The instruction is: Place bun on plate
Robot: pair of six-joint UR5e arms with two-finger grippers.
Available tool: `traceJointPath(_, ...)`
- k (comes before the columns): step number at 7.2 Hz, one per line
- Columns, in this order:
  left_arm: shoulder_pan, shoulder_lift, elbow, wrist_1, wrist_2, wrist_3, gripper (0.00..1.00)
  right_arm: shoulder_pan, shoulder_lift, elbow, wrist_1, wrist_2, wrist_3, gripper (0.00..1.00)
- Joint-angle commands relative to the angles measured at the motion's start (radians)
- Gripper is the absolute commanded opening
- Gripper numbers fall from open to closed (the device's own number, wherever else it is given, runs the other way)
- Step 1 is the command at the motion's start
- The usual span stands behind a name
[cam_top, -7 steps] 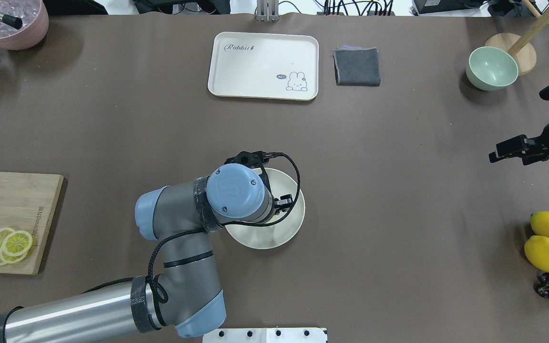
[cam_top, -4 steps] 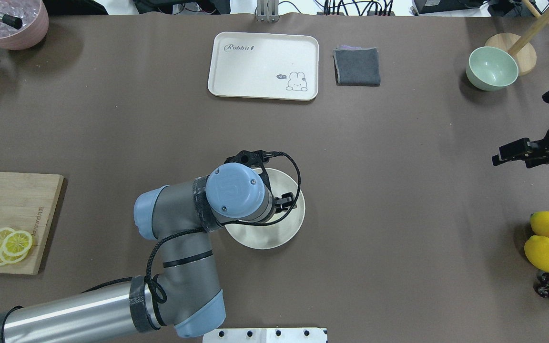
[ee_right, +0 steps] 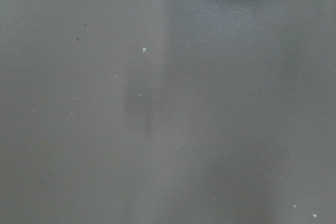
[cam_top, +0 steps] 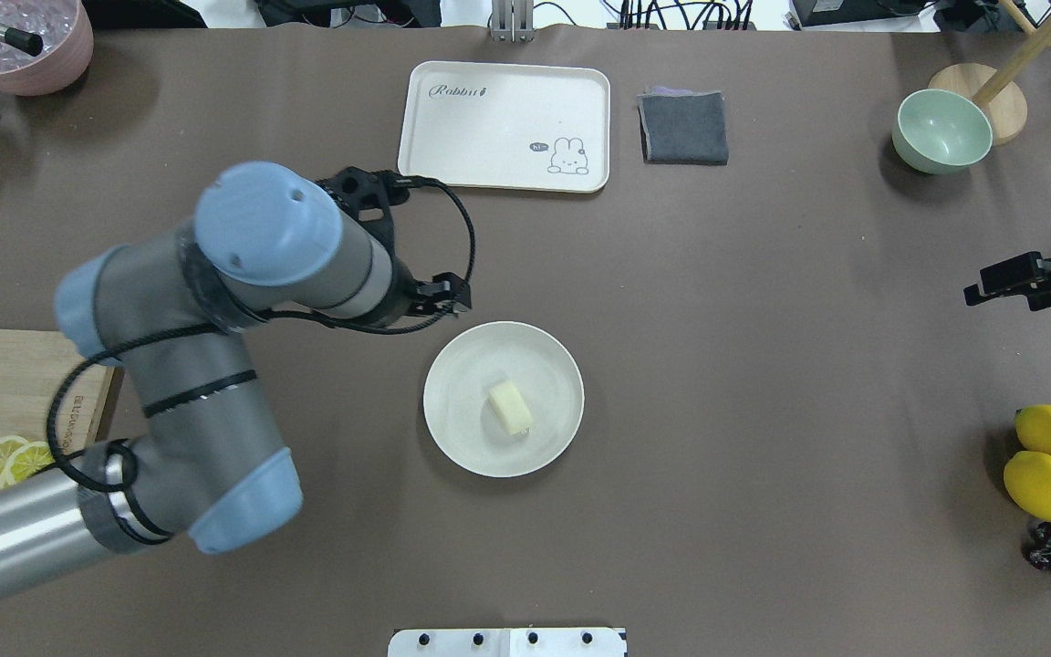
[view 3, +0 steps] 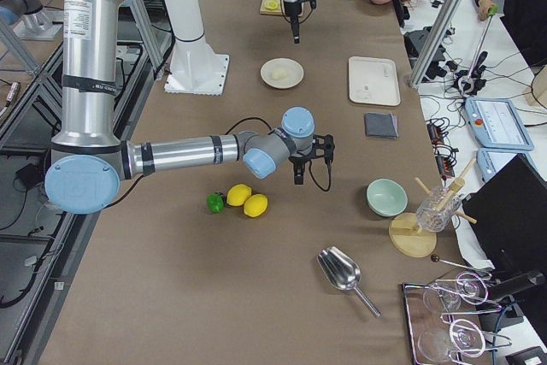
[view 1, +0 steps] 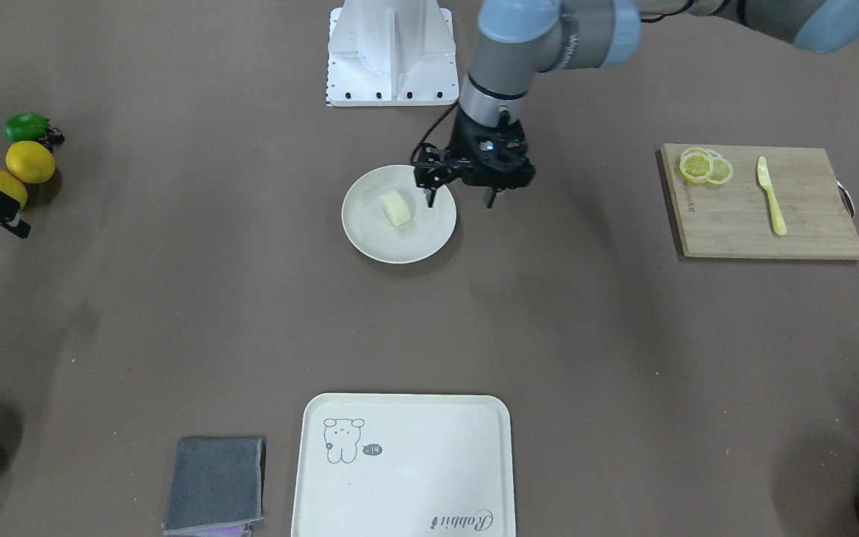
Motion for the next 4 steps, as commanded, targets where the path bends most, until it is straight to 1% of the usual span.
traceJointPath(1,-0.252,0.246,-0.059,0.004,-0.169,0.453,0.97,0.102,-0.009,-0.031,-0.117,-0.004,-0.226,1.00)
traceJointPath(2,-0.370,0.320,-0.051,0.004,-0.208,0.656,0.97,0.174,0.000,-0.077,-0.174,-0.007,-0.398,1.00)
traceJointPath(3,-0.485,0.414,-0.043,0.004,-0.352,0.833,0.97,0.243,0.000,-0.108,-0.205,-0.004,-0.512,1.00)
traceJointPath(4,-0.609,0.500,-0.001,0.002,-0.408,1.030,0.97,0.274,-0.003,-0.119,-0.229,-0.006,-0.575,1.00)
